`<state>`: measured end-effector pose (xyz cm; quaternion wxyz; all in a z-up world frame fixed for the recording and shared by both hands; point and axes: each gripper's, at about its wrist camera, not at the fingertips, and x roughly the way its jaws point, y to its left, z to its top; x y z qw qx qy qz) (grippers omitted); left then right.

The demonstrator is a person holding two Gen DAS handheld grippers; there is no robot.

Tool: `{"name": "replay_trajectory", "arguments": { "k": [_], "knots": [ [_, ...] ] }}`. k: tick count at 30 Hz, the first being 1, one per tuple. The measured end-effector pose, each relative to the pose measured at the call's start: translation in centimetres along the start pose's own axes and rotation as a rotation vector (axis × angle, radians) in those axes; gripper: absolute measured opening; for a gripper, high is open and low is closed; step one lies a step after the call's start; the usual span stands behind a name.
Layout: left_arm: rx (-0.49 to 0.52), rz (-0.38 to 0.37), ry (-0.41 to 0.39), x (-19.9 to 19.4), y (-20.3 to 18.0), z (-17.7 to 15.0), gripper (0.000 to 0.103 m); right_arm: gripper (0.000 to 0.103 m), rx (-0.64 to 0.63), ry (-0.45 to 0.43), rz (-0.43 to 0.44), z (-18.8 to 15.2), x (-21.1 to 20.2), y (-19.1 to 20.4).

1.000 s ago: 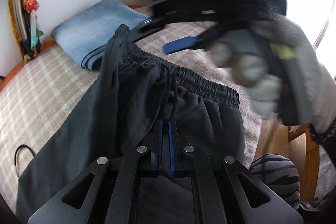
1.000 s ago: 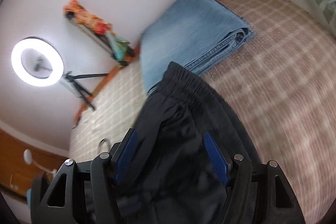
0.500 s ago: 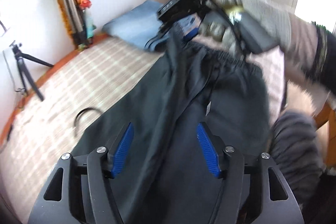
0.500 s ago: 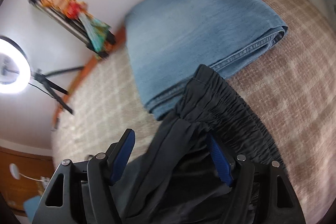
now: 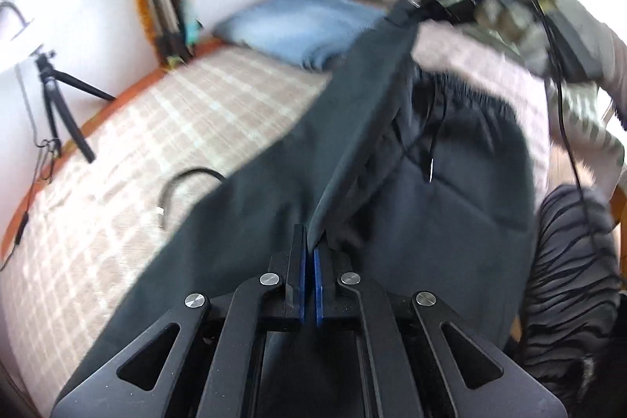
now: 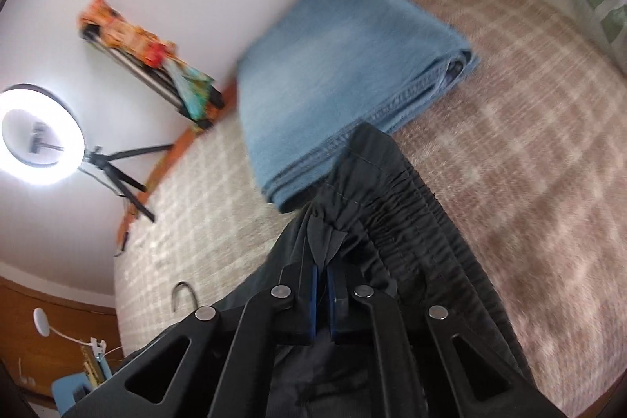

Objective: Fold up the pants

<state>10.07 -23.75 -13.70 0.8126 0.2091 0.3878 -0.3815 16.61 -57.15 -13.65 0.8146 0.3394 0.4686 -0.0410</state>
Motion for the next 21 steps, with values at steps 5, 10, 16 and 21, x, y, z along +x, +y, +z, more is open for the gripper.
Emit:
{"name": "replay_trajectory", "arguments": {
  "k": [5, 10, 16, 21],
  "knots": [
    [0.028, -0.031, -0.048, -3.8, -0.7, -0.4, 0.002, 0.000, 0.002, -0.059, 0.072, -2.9, -5.0, -0.6],
    [0.115, -0.082, -0.028, -5.2, -3.8, -2.4, 0.002, 0.000, 0.040, -0.066, 0.098, -7.1, -7.6, -3.1],
    [0.184, -0.184, 0.057, -4.2, -7.6, -5.4, 0.002, 0.000, 0.129, -0.037, 0.098, -11.7, -8.2, -8.1],
    [0.203, -0.214, 0.113, -2.6, -9.5, -7.1, 0.002, 0.000, 0.165, 0.019, 0.061, -13.9, -6.5, -10.4]
  ]
}}
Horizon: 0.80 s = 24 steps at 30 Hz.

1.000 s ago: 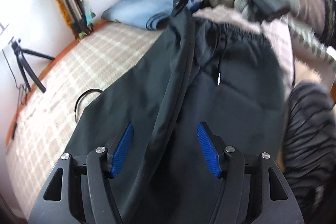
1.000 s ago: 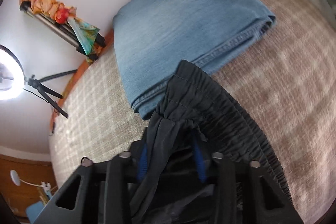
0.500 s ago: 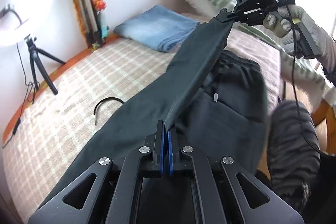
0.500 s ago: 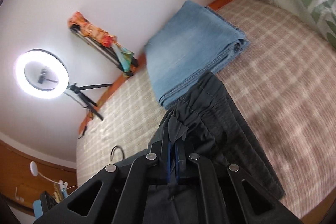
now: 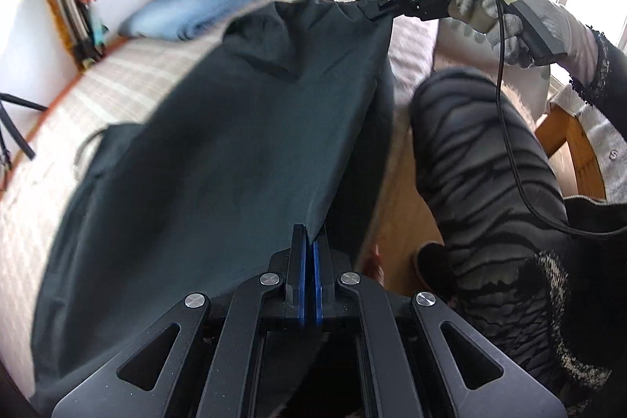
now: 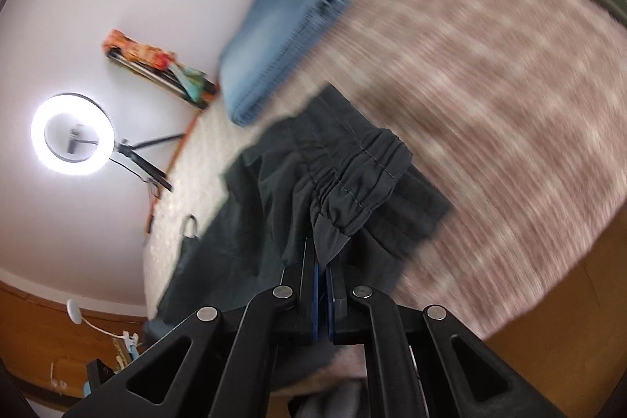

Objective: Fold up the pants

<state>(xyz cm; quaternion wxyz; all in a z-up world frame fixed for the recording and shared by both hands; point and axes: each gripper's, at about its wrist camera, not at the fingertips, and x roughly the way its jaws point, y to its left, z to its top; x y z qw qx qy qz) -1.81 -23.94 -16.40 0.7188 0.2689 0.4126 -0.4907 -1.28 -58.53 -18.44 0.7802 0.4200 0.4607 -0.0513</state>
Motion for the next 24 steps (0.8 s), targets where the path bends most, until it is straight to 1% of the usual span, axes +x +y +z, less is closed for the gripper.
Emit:
{"name": "replay_trajectory", "arguments": {
  "k": [2, 3, 4, 5, 6, 7, 9, 10, 11, 14, 15, 16, 18, 19, 20, 22, 23, 24],
  "knots": [
    [-0.004, -0.004, 0.012, 0.5, -0.2, -0.3, 0.002, 0.000, -0.014, 0.046, 0.003, -0.2, 0.9, -0.6],
    [-0.007, -0.005, 0.015, 0.6, -0.2, -0.4, 0.002, 0.004, -0.027, 0.066, -0.002, -0.3, 1.2, -0.7],
    [-0.013, -0.006, 0.016, 0.6, -0.1, -0.4, 0.002, 0.007, -0.055, 0.065, -0.039, -0.2, 1.2, -0.6],
    [-0.024, -0.015, 0.023, 0.7, 0.1, -0.5, 0.002, 0.015, -0.076, 0.050, -0.064, -0.1, 0.9, -0.6],
    [-0.031, -0.019, 0.026, 0.6, 0.0, -0.5, 0.002, 0.029, -0.092, 0.028, -0.067, 0.0, 0.5, -0.5],
    [-0.036, -0.015, 0.021, 0.4, 0.1, -0.6, 0.002, 0.048, -0.101, -0.004, -0.067, 0.2, -0.2, -0.6],
    [-0.039, -0.015, 0.019, 0.1, 0.1, -0.5, 0.002, 0.061, -0.076, -0.044, -0.053, 0.5, -1.1, -1.3],
    [-0.040, -0.013, 0.020, -0.2, 0.1, -0.5, 0.004, 0.066, -0.052, -0.062, -0.050, 0.7, -1.5, -1.9],
    [-0.042, -0.009, 0.017, -0.5, 0.2, -0.6, 0.010, 0.066, -0.033, -0.079, -0.050, 0.9, -1.6, -2.5],
    [-0.074, -0.029, -0.015, -2.3, 0.4, -0.7, 0.013, 0.066, -0.009, -0.100, -0.045, 1.6, -0.9, -4.1],
    [-0.090, -0.032, -0.029, -2.9, 0.5, -0.7, 0.014, 0.066, 0.003, -0.102, -0.030, 1.8, -0.7, -4.6],
    [-0.107, -0.033, -0.048, -3.7, 0.8, -0.7, 0.015, 0.066, 0.031, -0.097, 0.002, 2.1, -0.1, -5.2],
    [-0.160, -0.011, -0.099, -5.9, 2.1, -0.9, 0.016, 0.066, 0.053, -0.099, 0.054, 2.3, 0.5, -5.7],
    [-0.196, 0.006, -0.132, -7.2, 3.1, -1.2, 0.018, 0.066, 0.056, -0.106, 0.069, 2.4, 0.7, -5.9],
    [-0.235, 0.039, -0.168, -8.7, 4.3, -1.6, 0.021, 0.066, 0.047, -0.119, 0.082, 2.4, 0.8, -5.9],
    [-0.315, 0.124, -0.219, -11.1, 7.0, -2.7, 0.025, 0.070, 0.025, -0.130, 0.083, 2.5, 1.1, -5.5],
    [-0.374, 0.173, -0.243, -12.4, 8.9, -3.6, 0.027, 0.070, 0.019, -0.132, 0.082, 2.5, 1.2, -5.3],
    [-0.426, 0.203, -0.257, -13.3, 10.4, -4.5, 0.027, 0.071, 0.014, -0.133, 0.083, 2.4, 1.3, -5.1]
  ]
}}
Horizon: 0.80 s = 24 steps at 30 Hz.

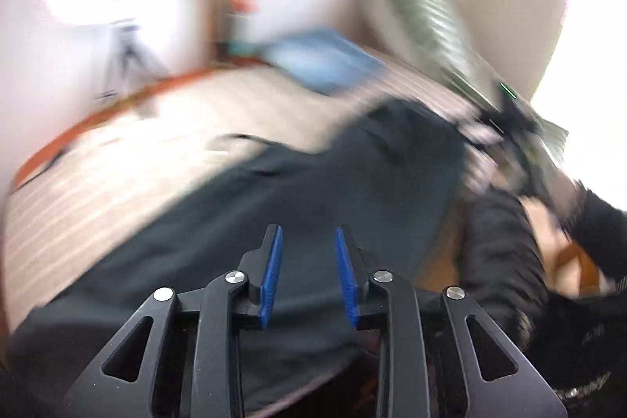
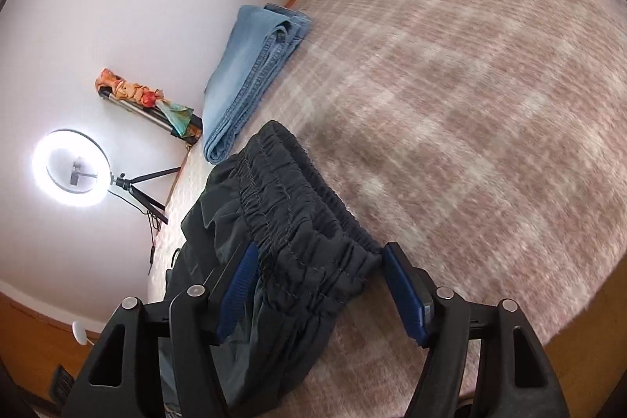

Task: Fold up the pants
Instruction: 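Open the left tool and lower the folded waistband with the right tool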

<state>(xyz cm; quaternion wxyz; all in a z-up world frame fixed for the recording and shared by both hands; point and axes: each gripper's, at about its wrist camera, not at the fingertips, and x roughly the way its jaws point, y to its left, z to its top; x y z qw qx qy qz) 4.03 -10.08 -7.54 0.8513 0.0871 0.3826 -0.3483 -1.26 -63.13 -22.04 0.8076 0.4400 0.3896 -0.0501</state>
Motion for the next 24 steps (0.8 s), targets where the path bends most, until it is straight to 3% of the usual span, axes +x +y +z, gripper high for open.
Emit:
{"name": "replay_trajectory", "arguments": {
  "k": [2, 4, 5, 8, 10, 12, 15, 19, 21, 24],
  "knots": [
    [-0.115, 0.072, -0.022, -1.2, 4.5, -0.2, 0.027, 0.068, -0.010, 0.000, 0.004, 0.0, 0.2, 0.2],
    [-0.177, 0.150, -0.025, -1.9, 7.7, -0.8, 0.027, 0.050, -0.016, 0.010, 0.002, -0.1, 0.6, 0.2],
    [-0.200, 0.184, -0.019, -2.0, 9.2, -1.3, 0.027, 0.048, -0.008, 0.005, 0.006, -0.2, 0.7, 0.1],
    [-0.260, 0.233, 0.003, -1.6, 12.0, -2.4, 0.027, 0.033, -0.017, -0.016, 0.020, -0.3, 0.6, 0.5],
    [-0.292, 0.232, 0.018, -1.1, 13.1, -3.0, 0.027, 0.022, -0.059, -0.038, -0.011, -0.4, 0.1, 1.5],
    [-0.289, 0.249, 0.027, -0.6, 13.2, -3.2, 0.027, 0.018, -0.104, -0.077, -0.054, -0.7, -0.8, 2.7],
    [-0.277, 0.234, 0.032, 0.4, 13.2, -2.8, 0.027, 0.017, -0.152, -0.109, -0.137, -1.1, -2.3, 3.9],
    [-0.222, 0.180, 0.045, 2.4, 12.2, -0.8, 0.030, 0.018, -0.202, -0.034, -0.213, -1.7, -2.0, 3.9],
    [-0.188, 0.159, 0.040, 3.4, 11.3, 0.5, 0.035, 0.038, -0.219, -0.009, -0.271, -1.6, -2.0, 4.0],
    [-0.161, 0.127, 0.030, 4.5, 10.2, 1.6, 0.035, 0.046, -0.275, -0.085, -0.342, -1.1, -3.7, 5.2]
  ]
}}
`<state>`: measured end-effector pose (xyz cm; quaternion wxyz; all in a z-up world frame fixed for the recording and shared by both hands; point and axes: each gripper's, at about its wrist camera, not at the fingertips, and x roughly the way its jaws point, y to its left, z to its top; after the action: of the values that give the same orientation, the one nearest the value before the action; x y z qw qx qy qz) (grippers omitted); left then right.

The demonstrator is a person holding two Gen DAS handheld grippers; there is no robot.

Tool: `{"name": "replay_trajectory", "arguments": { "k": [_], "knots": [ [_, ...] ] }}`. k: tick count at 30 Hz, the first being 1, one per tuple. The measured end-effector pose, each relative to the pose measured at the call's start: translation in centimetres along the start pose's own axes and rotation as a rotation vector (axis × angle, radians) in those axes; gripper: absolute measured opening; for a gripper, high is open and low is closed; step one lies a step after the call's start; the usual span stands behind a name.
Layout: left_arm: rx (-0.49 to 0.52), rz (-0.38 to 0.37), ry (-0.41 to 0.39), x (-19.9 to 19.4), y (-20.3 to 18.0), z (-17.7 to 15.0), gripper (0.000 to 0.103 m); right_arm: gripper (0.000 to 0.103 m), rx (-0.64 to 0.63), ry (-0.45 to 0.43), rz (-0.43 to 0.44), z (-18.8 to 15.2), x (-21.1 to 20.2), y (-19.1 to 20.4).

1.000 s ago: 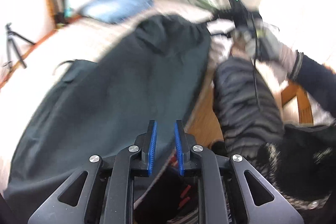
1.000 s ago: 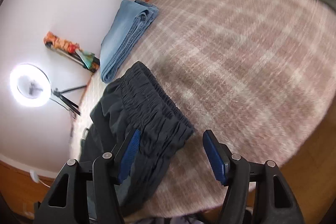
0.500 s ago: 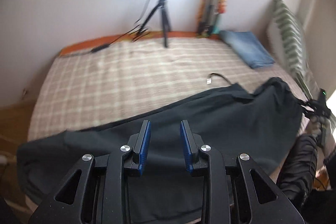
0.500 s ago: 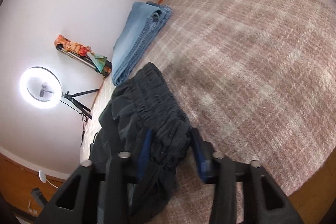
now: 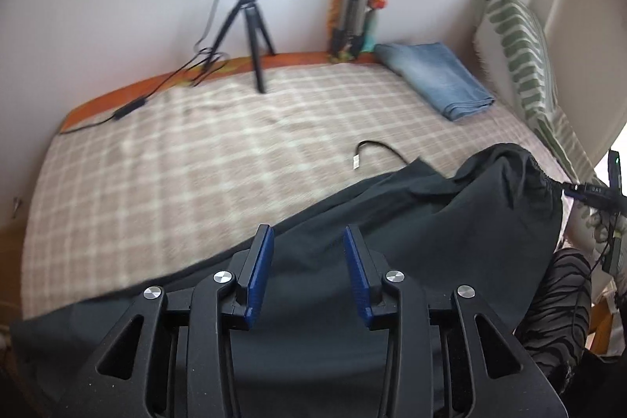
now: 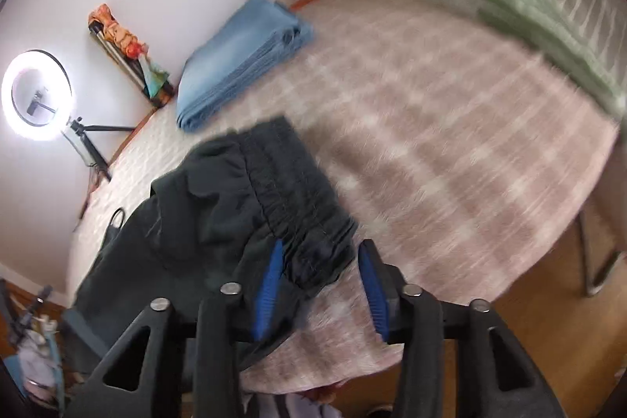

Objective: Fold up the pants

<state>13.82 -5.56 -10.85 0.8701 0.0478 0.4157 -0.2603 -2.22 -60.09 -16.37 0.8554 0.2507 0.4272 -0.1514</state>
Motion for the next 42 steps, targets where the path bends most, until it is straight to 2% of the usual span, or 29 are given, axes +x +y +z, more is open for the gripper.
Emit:
{"name": "replay_trajectory", "arguments": {
  "k": [3, 6, 9, 12, 15, 20, 26, 30, 33, 35, 38, 40, 42],
  "knots": [
    [0.009, -0.016, -0.001, 0.5, -0.7, 0.0, 0.035, 0.049, -0.110, -0.077, -0.004, 1.7, -2.2, 2.3],
    [-0.014, -0.015, 0.000, 0.5, -0.2, -0.6, 0.035, 0.052, -0.239, -0.083, 0.061, 3.3, -2.6, 5.9],
    [-0.050, 0.017, -0.007, -0.4, 1.2, -1.3, 0.035, 0.052, -0.336, -0.070, 0.163, 4.7, -1.8, 10.0],
    [-0.108, 0.066, -0.026, -2.1, 3.7, -2.0, 0.038, 0.052, -0.408, -0.028, 0.261, 5.9, 0.5, 14.4],
    [-0.172, 0.119, -0.050, -4.3, 6.5, -2.8, 0.042, 0.052, -0.485, 0.008, 0.297, 6.0, 2.8, 18.2],
    [-0.283, 0.210, -0.079, -8.9, 11.8, -4.1, 0.042, 0.052, -0.574, 0.144, 0.397, 5.1, 7.7, 23.9],
    [-0.332, 0.335, -0.098, -15.4, 16.7, -4.9, 0.042, 0.054, -0.653, 0.302, 0.451, 2.7, 13.1, 28.8],
    [-0.322, 0.422, -0.086, -18.6, 18.9, -6.3, 0.043, 0.058, -0.707, 0.356, 0.427, 0.9, 15.9, 31.0],
    [-0.365, 0.419, -0.033, -18.2, 21.1, -8.8, 0.047, 0.058, -0.693, 0.392, 0.432, 0.3, 17.5, 31.6],
    [-0.433, 0.400, 0.010, -16.6, 22.8, -11.4, 0.047, 0.058, -0.677, 0.414, 0.443, 0.0, 18.4, 31.9],
    [-0.515, 0.350, 0.032, -14.4, 24.1, -14.3, 0.047, 0.058, -0.676, 0.432, 0.430, -0.3, 19.1, 32.3],
    [-0.533, 0.325, 0.063, -12.4, 24.4, -15.9, 0.047, 0.059, -0.679, 0.440, 0.425, -0.5, 19.5, 32.4],
    [-0.537, 0.333, 0.094, -10.9, 24.7, -16.9, 0.047, 0.060, -0.669, 0.442, 0.429, -0.4, 19.7, 32.6]
  ]
}}
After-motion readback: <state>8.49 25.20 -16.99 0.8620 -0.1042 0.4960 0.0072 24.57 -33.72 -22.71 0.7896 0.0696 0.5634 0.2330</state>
